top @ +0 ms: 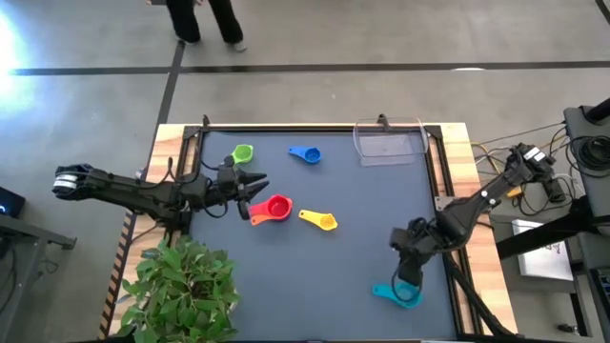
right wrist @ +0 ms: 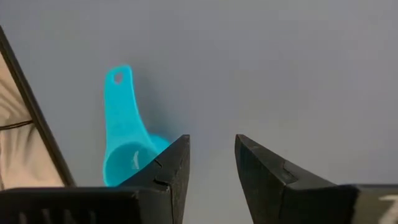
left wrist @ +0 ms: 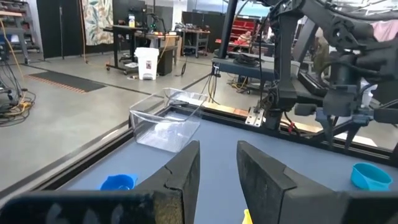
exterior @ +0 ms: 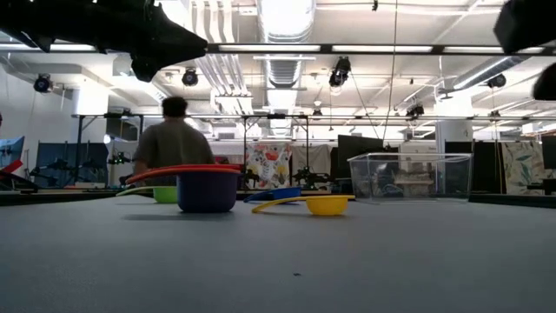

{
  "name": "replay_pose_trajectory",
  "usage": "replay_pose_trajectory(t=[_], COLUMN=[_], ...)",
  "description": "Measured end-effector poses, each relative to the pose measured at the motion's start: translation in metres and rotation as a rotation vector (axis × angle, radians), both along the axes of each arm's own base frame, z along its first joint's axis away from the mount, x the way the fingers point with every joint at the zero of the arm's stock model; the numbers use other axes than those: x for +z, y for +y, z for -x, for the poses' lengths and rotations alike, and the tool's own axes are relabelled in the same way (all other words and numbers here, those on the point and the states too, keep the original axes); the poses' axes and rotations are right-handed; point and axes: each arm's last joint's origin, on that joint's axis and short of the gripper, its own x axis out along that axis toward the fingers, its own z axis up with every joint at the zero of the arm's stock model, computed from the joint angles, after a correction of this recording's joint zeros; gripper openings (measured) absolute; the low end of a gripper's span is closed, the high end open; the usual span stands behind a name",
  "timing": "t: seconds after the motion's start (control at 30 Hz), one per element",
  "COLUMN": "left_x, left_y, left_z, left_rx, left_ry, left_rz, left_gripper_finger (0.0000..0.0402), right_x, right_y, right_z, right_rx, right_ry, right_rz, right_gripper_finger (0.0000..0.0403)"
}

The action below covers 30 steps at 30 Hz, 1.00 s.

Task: Nest measuring cups in basket
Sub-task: Stack the light blue measuring cup on top of the red measuring cup

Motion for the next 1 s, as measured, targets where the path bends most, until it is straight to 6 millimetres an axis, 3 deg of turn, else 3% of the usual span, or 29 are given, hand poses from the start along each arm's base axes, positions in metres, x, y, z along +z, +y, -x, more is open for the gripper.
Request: replay_pose_trajectory(t=[0.2, 0.47, 0.67, 1.0], left_x=[0.000, 0.000, 0.000, 0.006], left_y=[0.000, 0.000, 0.000, 0.001], left_z=[0.000, 0.000, 0.000, -0.001], left_rx=[0.000, 0.000, 0.000, 0.011], left_ry=[0.001, 0.002, 0.001, -0.040], left_rz=[-0.001, -0.004, -0.003, -0.087], left_gripper_finger=[0.0089, 0.0089, 0.0089, 0.0089], right_x=[-0.010, -0.022, -0.024, -0.026], right_y=[0.016, 0.026, 0.033, 0.046], right_z=[0.005, 0.005, 0.004, 0.005], right_rx=[-0.047, 0.048, 0.125, 0.068], right_ry=[0.103, 0.200, 0.170, 0.146], right_rz=[-0.025, -0.050, -0.067, -0.109], right_gripper_finger=[0.0110, 0.0109, 0.0109, 0.0109])
